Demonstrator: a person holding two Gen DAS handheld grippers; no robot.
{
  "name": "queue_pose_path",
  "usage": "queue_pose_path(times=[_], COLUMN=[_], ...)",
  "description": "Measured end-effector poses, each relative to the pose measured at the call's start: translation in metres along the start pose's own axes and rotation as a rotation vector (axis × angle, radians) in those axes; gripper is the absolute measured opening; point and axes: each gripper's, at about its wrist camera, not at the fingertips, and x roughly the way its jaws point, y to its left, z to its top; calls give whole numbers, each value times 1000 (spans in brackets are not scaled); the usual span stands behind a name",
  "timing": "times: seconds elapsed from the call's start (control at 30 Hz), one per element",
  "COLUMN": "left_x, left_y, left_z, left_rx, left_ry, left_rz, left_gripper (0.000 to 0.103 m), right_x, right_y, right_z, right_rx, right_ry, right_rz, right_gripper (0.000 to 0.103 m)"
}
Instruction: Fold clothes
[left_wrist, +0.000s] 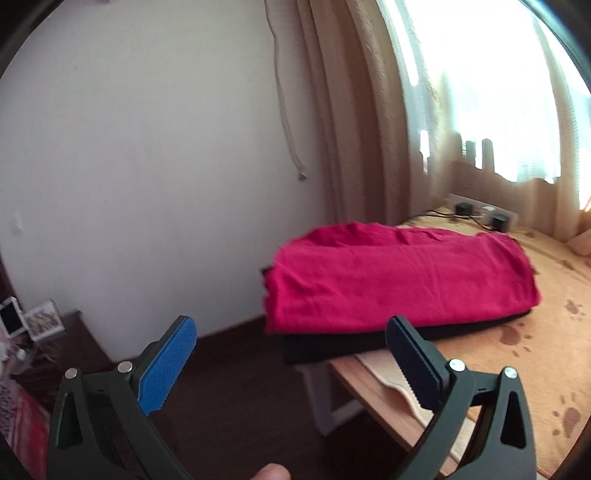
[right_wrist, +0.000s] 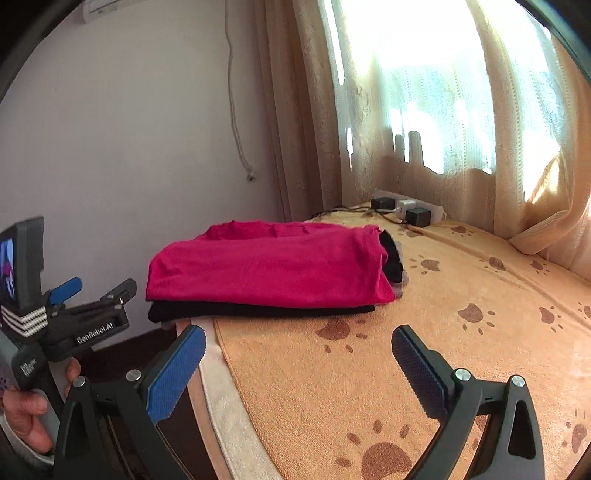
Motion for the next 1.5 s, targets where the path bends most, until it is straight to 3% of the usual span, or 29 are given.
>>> queue_pose_path(times=[0.07, 0.13, 0.2, 0.23, 0.37, 0.57, 0.73, 1.13, 1.37, 1.5], left_x=[-13, -17, -17, -15, -10, 10, 26, 46, 47, 56], left_y=[2, 4, 2, -2, -23, -28, -31, -23, -24, -35], left_z=[2, 2, 5, 7, 11, 10, 5, 0, 6, 0], left_rx=[-7, -24, -42, -37, 19, -3, 25, 15, -36, -7], left_ry=[-37, -14, 31, 53, 83, 145, 159, 231, 192, 234], left_rz=[-34, -145, -244, -256, -247, -267, -192, -163, -107, -101], left_gripper=[103, 103, 103, 103, 103, 103, 103, 103, 103, 103], right_x=[-19, -33, -30, -28, -6, 26, 45, 66, 69, 90], right_y=[4, 11, 20, 24, 31, 10, -2, 17, 22, 21], right_z=[10, 18, 23, 25, 25, 14, 8, 15, 22, 18], right_rx=[-5, -24, -62, -81, -98, -12, 35, -25, -44, -49], right_ry=[-71, -136, -128, -124, -75, -25, 19, 43, 7, 49], right_rz=[-8, -2, -11, -16, -37, -90, -81, -59, -123, -152], right_gripper=[103, 103, 103, 103, 103, 103, 103, 103, 103, 103])
